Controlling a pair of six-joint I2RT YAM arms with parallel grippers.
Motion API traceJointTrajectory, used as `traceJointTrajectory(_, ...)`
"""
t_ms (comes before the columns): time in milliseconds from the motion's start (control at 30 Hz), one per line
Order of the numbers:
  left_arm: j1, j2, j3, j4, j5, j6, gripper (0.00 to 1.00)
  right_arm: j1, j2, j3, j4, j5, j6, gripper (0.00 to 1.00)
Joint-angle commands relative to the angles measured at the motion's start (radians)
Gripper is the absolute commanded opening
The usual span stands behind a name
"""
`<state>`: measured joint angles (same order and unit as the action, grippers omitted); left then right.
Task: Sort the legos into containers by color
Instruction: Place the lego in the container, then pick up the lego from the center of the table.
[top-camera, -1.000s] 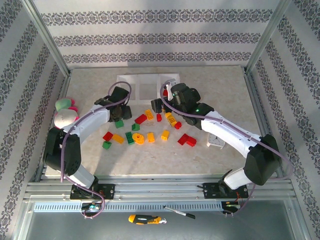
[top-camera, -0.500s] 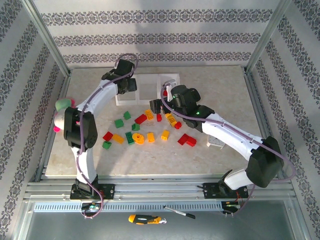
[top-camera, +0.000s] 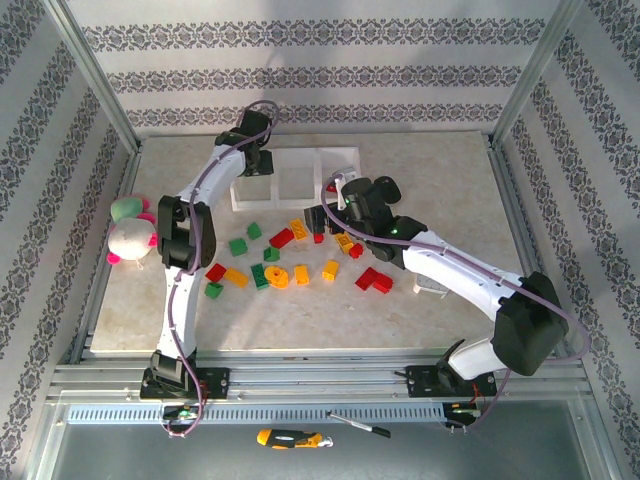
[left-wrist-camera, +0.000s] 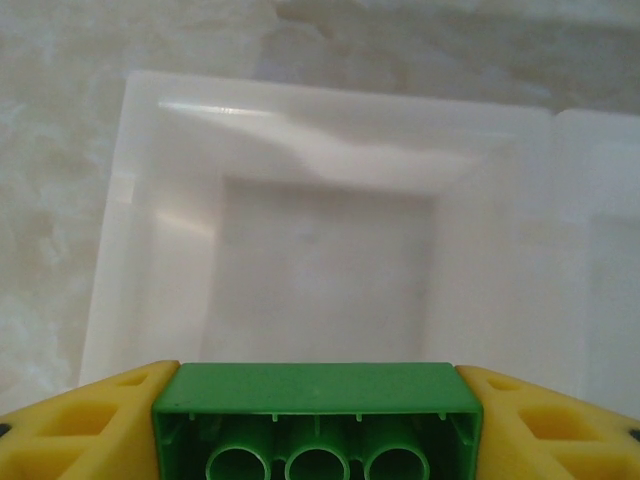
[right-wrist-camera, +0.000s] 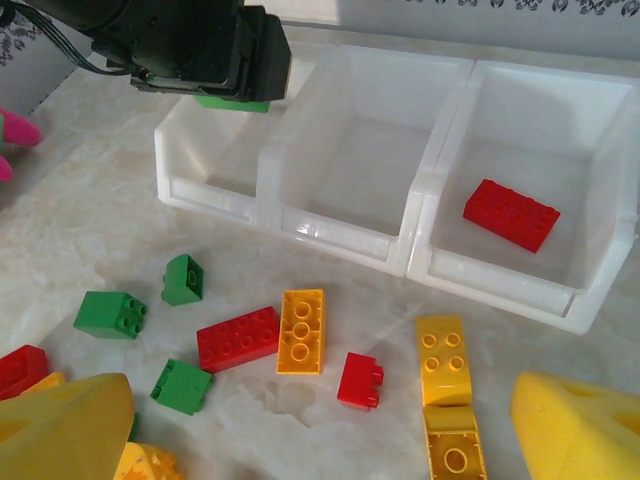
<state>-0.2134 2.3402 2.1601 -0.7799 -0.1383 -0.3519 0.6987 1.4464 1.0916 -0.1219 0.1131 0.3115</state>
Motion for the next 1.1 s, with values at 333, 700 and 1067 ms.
traceJointTrajectory(333, 0.016, -0.060, 0.034, -0.068, 0.057, 0.016, 0.95, 0.006, -0.001, 0.011, -0.023, 0.100, 0.033, 0.96)
traceJointTrajectory(700, -0.034, -0.454, -0.402, 0.152, 0.133, 0.050, 0.99, -0.079, 0.174, 0.116, -0.250, -0.017, 0.002, 0.94)
traceJointTrajectory(1067, -0.142, -0.850, -0.872, 0.254, 0.136, 0.006, 0.99, -0.113, 0.373, 0.251, -0.476, -0.095, -0.122, 0.91)
